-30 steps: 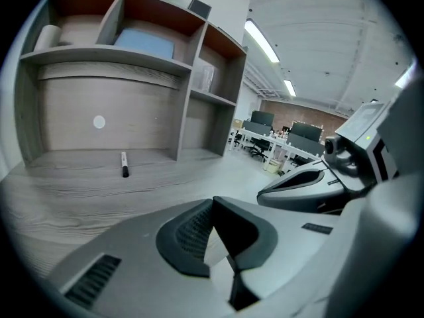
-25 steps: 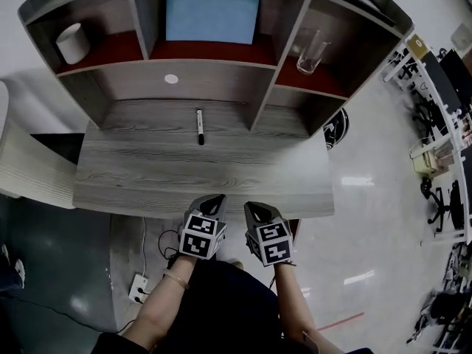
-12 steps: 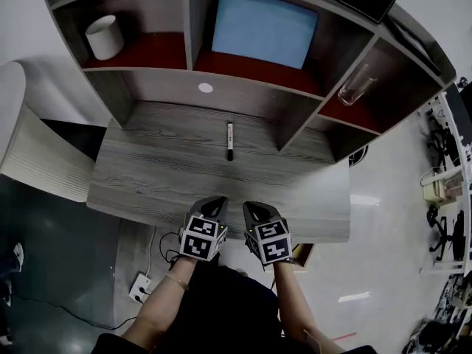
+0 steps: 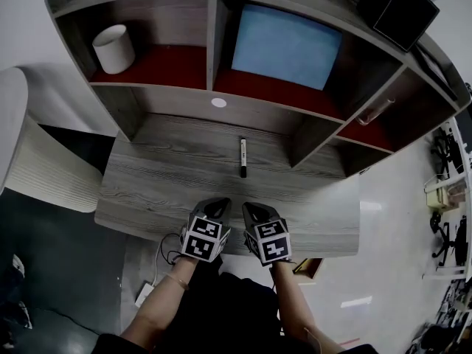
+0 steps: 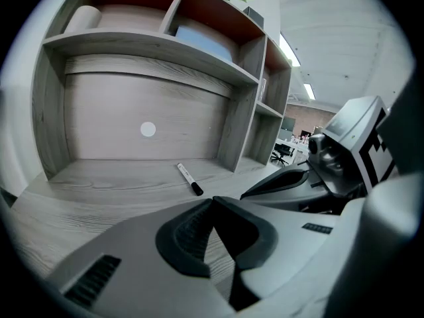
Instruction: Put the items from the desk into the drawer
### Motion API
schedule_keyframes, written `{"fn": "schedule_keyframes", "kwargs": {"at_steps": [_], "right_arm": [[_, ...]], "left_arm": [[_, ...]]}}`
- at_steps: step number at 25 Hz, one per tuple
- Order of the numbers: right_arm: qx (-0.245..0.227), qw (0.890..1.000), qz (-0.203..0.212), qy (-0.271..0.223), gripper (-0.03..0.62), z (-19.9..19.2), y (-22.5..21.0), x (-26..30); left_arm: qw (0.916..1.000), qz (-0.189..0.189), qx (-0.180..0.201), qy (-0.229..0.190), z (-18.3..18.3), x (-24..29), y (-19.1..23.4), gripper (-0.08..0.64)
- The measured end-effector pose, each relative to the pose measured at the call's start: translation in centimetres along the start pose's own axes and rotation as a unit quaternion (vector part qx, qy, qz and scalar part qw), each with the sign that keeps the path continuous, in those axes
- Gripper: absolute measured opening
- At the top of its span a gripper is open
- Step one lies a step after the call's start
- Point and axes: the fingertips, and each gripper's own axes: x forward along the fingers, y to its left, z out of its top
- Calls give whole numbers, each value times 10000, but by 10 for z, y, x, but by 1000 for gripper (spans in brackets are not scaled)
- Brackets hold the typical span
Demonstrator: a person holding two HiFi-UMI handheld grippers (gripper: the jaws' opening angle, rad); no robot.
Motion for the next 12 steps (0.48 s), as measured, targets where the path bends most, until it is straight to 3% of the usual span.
{"fn": "schedule_keyframes", "kwargs": {"at_steps": [7, 12], "right_arm": [[180, 9995, -251, -39, 18, 15, -16, 23], [600, 9971, -428, -201, 18, 28, -36, 39]], "left_arm": [[9996, -219, 192, 20, 15, 8, 10, 28], [9983, -413, 406, 44, 20, 17, 6, 28]]}}
